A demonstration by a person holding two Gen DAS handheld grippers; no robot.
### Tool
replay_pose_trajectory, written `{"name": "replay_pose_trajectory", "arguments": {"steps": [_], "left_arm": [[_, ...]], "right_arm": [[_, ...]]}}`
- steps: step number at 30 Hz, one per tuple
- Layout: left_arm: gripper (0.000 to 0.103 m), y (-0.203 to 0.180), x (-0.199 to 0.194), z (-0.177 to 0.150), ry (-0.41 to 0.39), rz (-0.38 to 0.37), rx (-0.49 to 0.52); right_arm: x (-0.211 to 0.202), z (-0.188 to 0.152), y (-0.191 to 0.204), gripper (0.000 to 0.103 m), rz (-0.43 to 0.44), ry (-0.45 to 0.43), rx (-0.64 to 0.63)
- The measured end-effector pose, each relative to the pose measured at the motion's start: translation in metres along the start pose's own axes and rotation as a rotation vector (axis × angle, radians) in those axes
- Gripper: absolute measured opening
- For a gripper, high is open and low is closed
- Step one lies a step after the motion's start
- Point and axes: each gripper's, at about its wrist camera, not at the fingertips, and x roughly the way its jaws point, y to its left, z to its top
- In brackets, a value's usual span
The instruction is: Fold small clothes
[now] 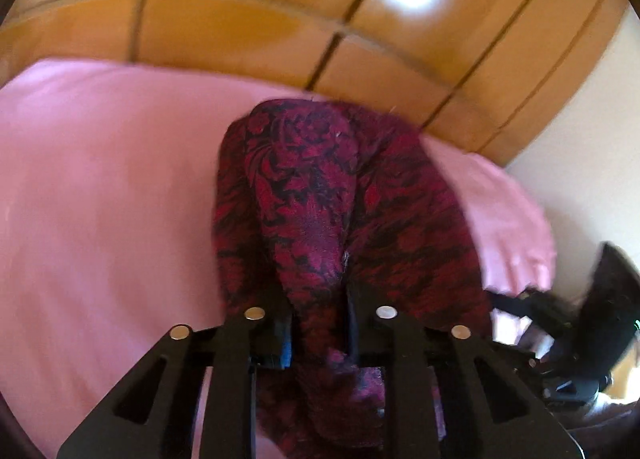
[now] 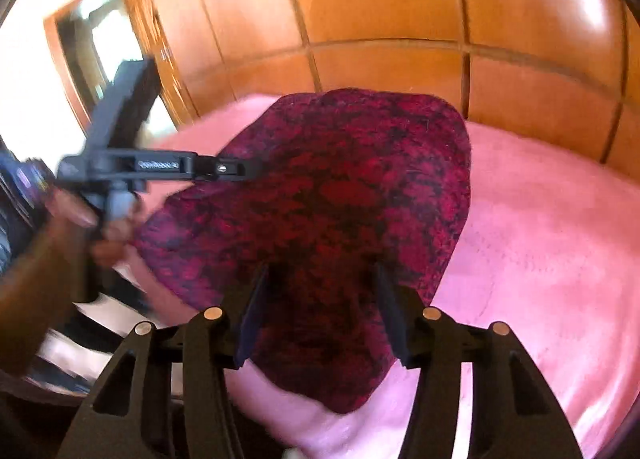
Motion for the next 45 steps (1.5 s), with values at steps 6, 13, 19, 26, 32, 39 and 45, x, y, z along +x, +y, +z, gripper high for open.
{"name": "replay_pose_trajectory", "arguments": {"steps": [6, 13, 19, 26, 32, 39, 45], "left_arm": [[0.031, -0.004, 0.001, -0.017, -0.066, 0.049, -0.027], [0.032, -0.02, -0.011, -0.014, -0.099, 0.142, 0.029], [0.032, -0.025, -0.01, -0.017, -0.121, 0.175, 0.038], [0.037, -0.029, -0.011, -0.017, -0.136, 0.203, 0.047], [0.042, -0.028, -0.013, -0.018, -0.149, 0.223, 0.036], [0.046, -0.017, -0.006, -0.023, -0.153, 0.234, 0.009], [0.055, 0.004, -0.005, -0.033, -0.175, 0.192, -0.078]], "right_arm": [[0.007, -0.005, -0.006, 0.056, 0.007, 0.047, -0.028], [-0.016, 0.054, -0.048, 0.063, 0.166, -0.009, 0.17], [0.028, 0.096, -0.074, 0.063, 0.088, 0.038, 0.241], [0.07, 0.118, -0.07, 0.064, 0.03, 0.11, 0.176], [0.085, 0.126, -0.068, 0.065, 0.007, 0.156, 0.143], [0.119, 0.122, -0.067, 0.07, -0.026, 0.227, 0.139], [0.123, 0.117, -0.068, 0.079, 0.004, 0.166, 0.168]]}}
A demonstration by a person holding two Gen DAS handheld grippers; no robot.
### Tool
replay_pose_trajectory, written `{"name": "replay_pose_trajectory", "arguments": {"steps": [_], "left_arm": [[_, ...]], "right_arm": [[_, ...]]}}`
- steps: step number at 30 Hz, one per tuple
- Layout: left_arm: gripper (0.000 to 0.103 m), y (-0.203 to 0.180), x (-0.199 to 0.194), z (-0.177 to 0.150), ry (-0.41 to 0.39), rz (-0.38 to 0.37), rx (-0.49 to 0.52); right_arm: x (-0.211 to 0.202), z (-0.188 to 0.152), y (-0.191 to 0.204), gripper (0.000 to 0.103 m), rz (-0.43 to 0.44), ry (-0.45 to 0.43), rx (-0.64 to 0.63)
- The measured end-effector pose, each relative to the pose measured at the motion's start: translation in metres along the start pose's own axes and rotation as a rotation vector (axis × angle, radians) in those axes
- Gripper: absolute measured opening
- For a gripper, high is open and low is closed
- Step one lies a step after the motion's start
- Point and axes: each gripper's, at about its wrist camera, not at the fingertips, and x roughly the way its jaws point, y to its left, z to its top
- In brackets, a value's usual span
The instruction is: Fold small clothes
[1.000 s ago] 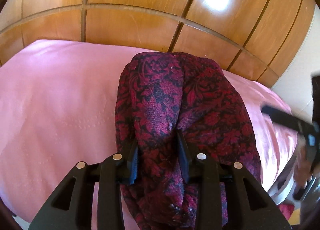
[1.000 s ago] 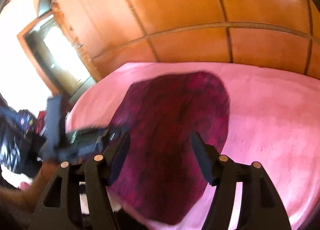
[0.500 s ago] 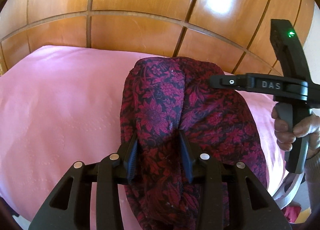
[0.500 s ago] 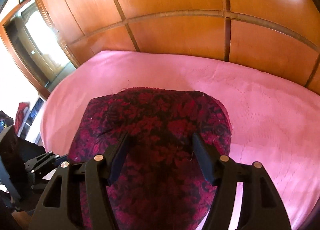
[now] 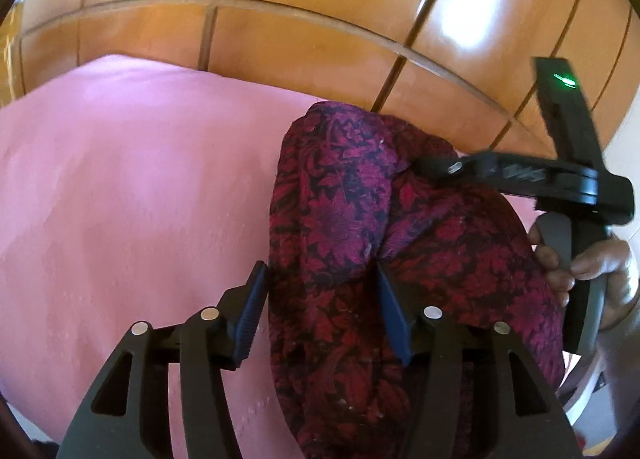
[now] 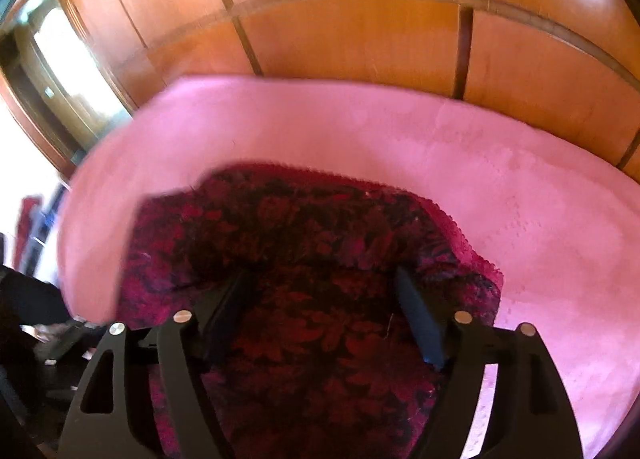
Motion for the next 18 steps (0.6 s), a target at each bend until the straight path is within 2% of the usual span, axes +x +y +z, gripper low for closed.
{"name": "replay_pose_trajectory", "arguments": {"steps": [2, 4, 7, 10, 14, 18], "left_arm": [[0.056, 0.003, -0.001, -0.001, -0.002, -0.003, -0.004], [0.056, 0.005, -0.002, -0.001, -0.003, -0.012, 0.002], [0.062, 0.01, -0.001, 0.0, 0.0, -0.025, -0.008], [0.063, 0.018, 0.002, 0.0, 0.009, -0.071, -0.032], [0.063, 0.029, 0.007, -0.001, 0.023, -0.152, -0.086], [0.063, 0.043, 0.014, -0.005, 0.039, -0.251, -0.148]], "right_arm": [[-0.023, -0.005, -0.011, 0.083, 0.085, -0.09, 0.065], [-0.042, -0.016, -0.028, 0.092, 0.153, -0.155, 0.145], [-0.055, -0.04, -0.056, 0.096, 0.219, -0.177, 0.258], [-0.052, -0.07, -0.079, 0.1, 0.333, -0.136, 0.358], [-0.025, -0.101, -0.086, 0.101, 0.462, -0.042, 0.418], [-0.002, -0.112, -0.086, 0.101, 0.596, -0.024, 0.486]]}}
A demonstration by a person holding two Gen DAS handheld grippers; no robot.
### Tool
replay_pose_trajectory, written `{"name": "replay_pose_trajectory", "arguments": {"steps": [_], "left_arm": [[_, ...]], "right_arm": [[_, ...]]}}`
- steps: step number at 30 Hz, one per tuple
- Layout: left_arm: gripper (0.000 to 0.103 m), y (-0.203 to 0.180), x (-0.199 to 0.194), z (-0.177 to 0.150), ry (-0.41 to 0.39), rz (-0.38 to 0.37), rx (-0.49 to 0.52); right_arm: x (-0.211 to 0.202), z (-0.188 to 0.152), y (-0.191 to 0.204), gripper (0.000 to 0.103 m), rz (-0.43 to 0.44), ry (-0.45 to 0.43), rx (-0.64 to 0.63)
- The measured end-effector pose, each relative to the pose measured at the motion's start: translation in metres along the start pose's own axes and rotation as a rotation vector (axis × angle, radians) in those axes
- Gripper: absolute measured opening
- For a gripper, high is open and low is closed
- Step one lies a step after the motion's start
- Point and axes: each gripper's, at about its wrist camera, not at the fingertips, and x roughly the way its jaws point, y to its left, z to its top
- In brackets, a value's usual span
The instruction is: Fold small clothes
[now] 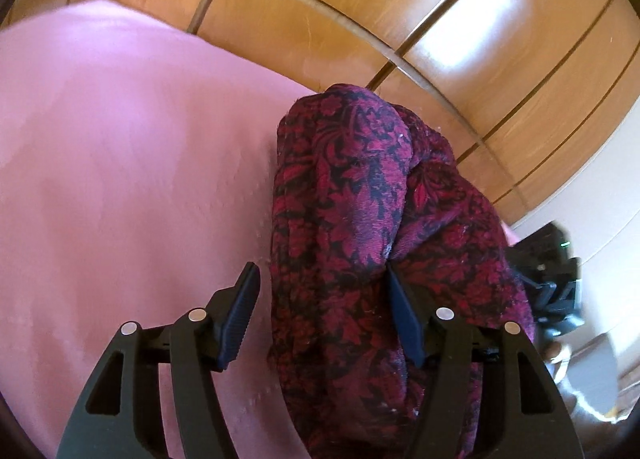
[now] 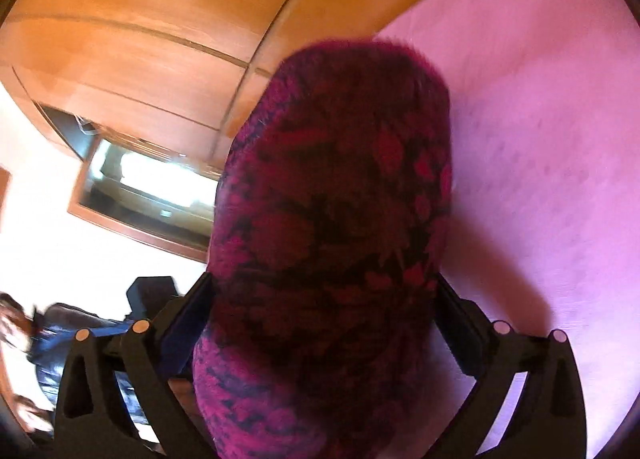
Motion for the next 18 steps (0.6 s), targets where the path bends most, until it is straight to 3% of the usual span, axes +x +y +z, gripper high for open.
{"name": "replay_pose_trajectory", "arguments": {"steps": [2, 3, 5, 7, 10, 14, 18], "left_arm": [[0.063, 0.007, 0.003, -0.002, 0.01, -0.054, -0.032], [0.061, 0.014, 0.006, -0.003, 0.021, -0.118, -0.066], [0.059, 0.02, 0.008, -0.005, 0.019, -0.186, -0.114], [0.059, 0.014, 0.007, -0.008, 0.003, -0.203, -0.106], [0.059, -0.002, 0.004, -0.006, 0.001, -0.233, -0.076], [0.058, -0.044, 0.016, 0.009, 0.021, -0.287, 0.006], [0.058, -0.111, 0.058, 0.031, 0.076, -0.371, 0.105]], "right_arm": [[0.007, 0.0, 0.003, 0.101, 0.012, 0.013, -0.011], [0.011, 0.002, 0.007, 0.101, 0.009, 0.025, -0.03], [0.014, 0.004, 0.013, 0.09, -0.007, 0.031, -0.05], [0.006, 0.004, 0.022, 0.076, -0.014, 0.012, -0.067], [-0.013, -0.001, 0.04, 0.071, -0.028, -0.019, -0.136], [-0.055, -0.004, 0.05, 0.071, -0.034, -0.11, -0.17], [-0.123, 0.003, 0.046, 0.071, -0.073, -0.244, -0.184]]}}
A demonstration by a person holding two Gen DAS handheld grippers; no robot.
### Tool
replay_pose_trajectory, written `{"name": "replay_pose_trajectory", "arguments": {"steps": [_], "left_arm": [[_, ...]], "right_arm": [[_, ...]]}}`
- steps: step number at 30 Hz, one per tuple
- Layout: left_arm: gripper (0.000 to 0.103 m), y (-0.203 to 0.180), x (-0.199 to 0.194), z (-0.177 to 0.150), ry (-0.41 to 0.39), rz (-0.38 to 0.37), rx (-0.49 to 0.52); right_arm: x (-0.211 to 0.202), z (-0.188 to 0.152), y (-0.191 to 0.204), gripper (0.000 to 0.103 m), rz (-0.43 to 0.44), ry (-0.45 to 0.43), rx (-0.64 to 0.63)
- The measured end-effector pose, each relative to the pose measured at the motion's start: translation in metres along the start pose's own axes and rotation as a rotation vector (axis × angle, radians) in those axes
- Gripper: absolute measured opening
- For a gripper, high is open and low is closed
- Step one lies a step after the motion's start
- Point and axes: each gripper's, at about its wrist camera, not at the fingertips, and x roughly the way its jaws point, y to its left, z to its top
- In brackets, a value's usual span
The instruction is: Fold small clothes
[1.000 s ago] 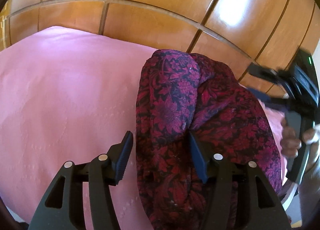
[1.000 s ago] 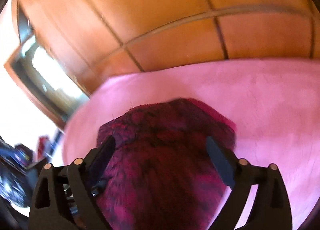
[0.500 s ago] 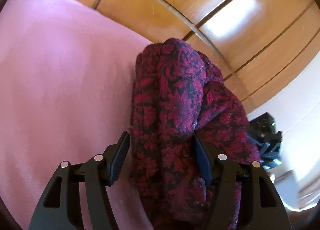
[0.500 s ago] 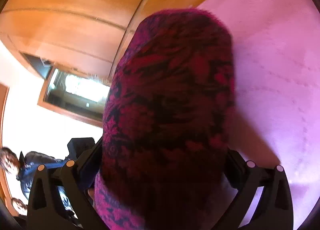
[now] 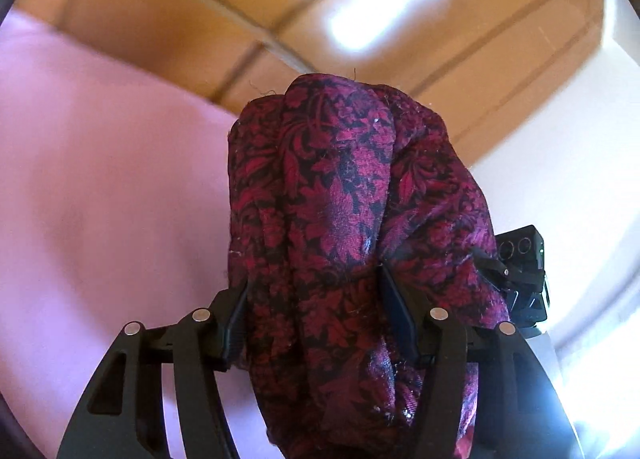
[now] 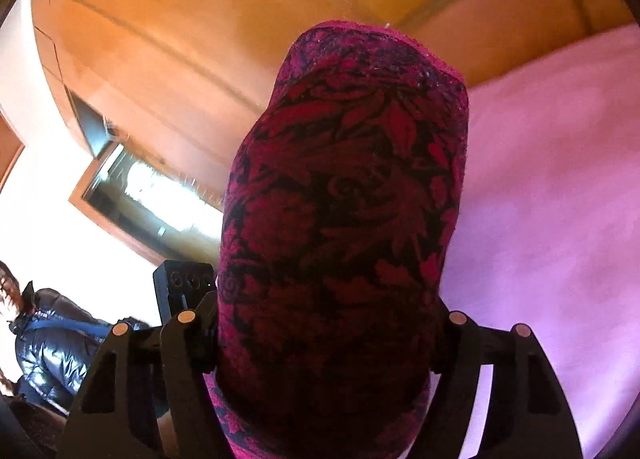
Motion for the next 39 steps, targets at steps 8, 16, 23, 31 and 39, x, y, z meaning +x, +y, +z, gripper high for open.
{"name": "replay_pose_trajectory", "arguments": {"steps": [8, 16, 23, 31, 39], "left_arm": [[0.058, -0.098, 0.163, 0.043, 0.179, -0.028, 0.195], [0.056, -0.117, 0.252, 0.005, 0.336, 0.17, 0.291], [0.053, -0.125, 0.229, -0.01, 0.256, 0.226, 0.31], [0.053, -0.132, 0.224, -0.019, 0.207, 0.295, 0.267], [0.053, -0.133, 0.221, -0.022, 0.164, 0.379, 0.244]], "right_arm": [[-0.118, 0.03, -0.08, 0.071, -0.179, -0.214, 0.093], [-0.139, -0.011, -0.18, 0.085, -0.367, -0.2, 0.272], [-0.182, -0.01, -0.122, 0.068, -0.563, -0.322, 0.111], [-0.118, 0.026, -0.084, 0.058, -0.71, -0.196, -0.036], [-0.069, 0.037, -0.107, 0.06, -0.857, -0.11, -0.093]]}}
